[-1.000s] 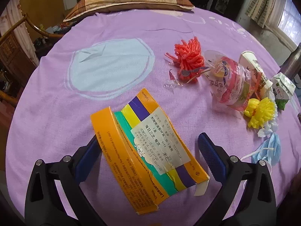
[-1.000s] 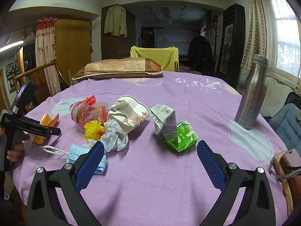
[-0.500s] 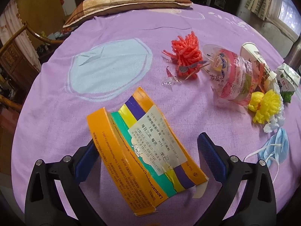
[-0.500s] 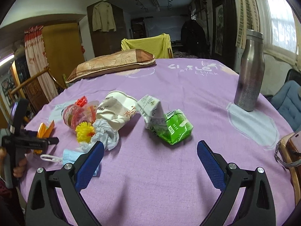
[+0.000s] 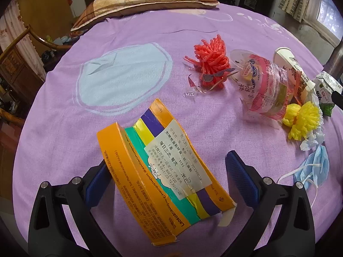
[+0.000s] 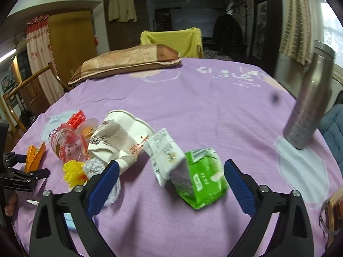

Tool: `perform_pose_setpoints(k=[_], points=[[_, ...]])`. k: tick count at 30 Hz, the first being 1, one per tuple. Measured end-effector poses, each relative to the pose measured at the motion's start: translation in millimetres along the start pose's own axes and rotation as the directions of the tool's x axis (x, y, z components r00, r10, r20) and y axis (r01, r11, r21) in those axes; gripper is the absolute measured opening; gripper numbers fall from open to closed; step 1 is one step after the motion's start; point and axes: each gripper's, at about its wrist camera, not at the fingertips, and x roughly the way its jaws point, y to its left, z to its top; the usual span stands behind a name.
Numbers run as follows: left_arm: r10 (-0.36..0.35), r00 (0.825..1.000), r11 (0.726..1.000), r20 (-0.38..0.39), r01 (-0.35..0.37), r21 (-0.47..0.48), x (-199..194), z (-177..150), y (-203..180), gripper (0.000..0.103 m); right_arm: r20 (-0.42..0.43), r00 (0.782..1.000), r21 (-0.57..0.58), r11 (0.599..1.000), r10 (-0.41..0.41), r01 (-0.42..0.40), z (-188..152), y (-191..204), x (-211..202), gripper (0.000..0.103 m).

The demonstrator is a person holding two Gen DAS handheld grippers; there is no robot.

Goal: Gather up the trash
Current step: 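Grasp the green-white milk carton with the right tool while the left tool holds the box, then carry the box and carton to the red wastebasket and open both tools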

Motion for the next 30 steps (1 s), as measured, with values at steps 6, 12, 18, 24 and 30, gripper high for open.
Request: perform_pose_setpoints(k=[6, 12, 18, 24, 30], points=[[-0.012, 1.0, 1.0, -0.006, 0.012, 0.012, 0, 0, 0, 0.098, -0.052, 0.992, 0.062, 0.992, 0.112, -0.109, 0, -12, 11, 0.027], [-0.009, 1.0, 1.0, -0.004, 0.009, -0.004, -4, -1, 4, 0.088, -0.032, 0.991, 0.101, 0.987, 0.126, -0.123, -3, -20, 7, 0.027], [-0.08, 0.995, 0.993, 0.064, 0.085, -0.084, -19, -5, 9, 0.071, -0.021, 0.991, 0.112, 0.985, 0.132, -0.129, -3, -23, 5, 0.026], [-0.122, 0.979, 0.987, 0.165, 0.137, -0.088, -50, -5, 4, 0.07, 0.068, 0.995, 0.078, 0.994, 0.074, -0.079, -3, -18, -15, 0.025], [-0.202, 0.946, 0.976, 0.252, 0.215, -0.025, -88, -7, -17, 0.07, 0.132, 0.989, 0.108, 0.991, 0.066, -0.081, -8, -24, -60, 0.025]])
